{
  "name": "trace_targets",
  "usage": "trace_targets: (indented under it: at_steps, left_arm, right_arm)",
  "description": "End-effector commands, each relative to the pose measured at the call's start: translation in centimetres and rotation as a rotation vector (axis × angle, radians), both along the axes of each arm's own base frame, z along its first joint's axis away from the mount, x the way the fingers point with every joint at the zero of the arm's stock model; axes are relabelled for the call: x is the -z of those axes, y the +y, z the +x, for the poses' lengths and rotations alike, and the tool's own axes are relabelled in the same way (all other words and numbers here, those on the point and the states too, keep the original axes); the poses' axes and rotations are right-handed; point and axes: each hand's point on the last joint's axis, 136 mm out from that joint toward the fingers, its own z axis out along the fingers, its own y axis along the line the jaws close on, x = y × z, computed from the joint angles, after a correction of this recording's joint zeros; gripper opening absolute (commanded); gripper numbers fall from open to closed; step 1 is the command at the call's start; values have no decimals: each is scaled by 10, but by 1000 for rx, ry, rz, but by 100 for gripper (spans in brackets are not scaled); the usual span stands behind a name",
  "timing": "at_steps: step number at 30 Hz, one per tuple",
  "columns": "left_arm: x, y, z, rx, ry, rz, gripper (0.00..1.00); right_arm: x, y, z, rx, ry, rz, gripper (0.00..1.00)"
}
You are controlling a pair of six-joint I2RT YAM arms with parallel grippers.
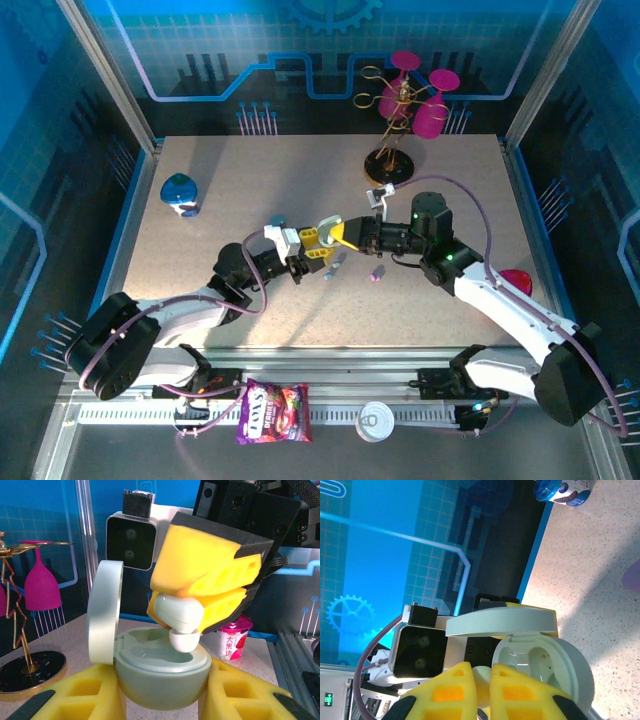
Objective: Insert the wireless bluetooth earbuds into the charging case
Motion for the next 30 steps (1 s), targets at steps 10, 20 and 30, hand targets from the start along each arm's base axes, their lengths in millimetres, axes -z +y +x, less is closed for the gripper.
trace_targets:
  at_steps: [10,20,30]
  left_arm:
    - [-20,-4,-2,11,-80,-27,22]
    - [-27,-5,-4,21,-89,-40,22]
    - [-29,-8,-5,37,-91,-45,22]
  right_arm:
    - [7,10,-1,16,-33,-112,9]
    - [23,2,-4,44,-25,-223,17]
    - [25,0,-1,60,-45,-273,23]
